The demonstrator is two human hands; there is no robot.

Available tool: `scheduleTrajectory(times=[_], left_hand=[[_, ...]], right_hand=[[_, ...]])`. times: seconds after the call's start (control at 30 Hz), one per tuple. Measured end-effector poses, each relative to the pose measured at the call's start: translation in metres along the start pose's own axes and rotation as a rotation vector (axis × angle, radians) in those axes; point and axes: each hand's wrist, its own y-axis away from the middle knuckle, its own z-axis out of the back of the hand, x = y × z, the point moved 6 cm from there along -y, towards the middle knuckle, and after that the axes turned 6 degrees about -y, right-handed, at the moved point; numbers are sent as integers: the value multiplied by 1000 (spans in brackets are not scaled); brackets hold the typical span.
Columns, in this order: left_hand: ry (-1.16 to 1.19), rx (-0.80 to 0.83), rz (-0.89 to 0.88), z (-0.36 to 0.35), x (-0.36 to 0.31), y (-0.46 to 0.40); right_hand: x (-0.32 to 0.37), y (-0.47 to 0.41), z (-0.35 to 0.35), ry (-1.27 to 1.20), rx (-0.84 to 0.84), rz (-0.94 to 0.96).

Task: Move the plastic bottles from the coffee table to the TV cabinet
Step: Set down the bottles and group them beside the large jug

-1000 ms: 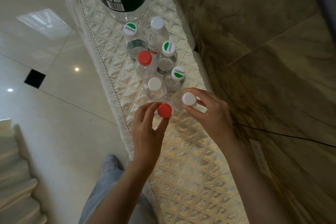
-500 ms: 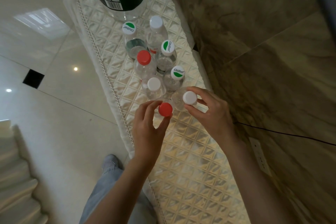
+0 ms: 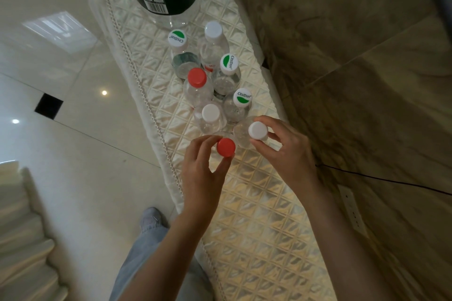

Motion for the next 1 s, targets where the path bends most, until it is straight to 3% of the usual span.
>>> scheduleTrajectory(times=[0.73, 1.0], left_hand=[[-39, 65, 1, 5, -4, 3], [-60, 4, -69, 40, -26, -23]], right_hand=[[8, 4, 5, 46, 7, -2], [40, -13, 18, 57, -41, -26]])
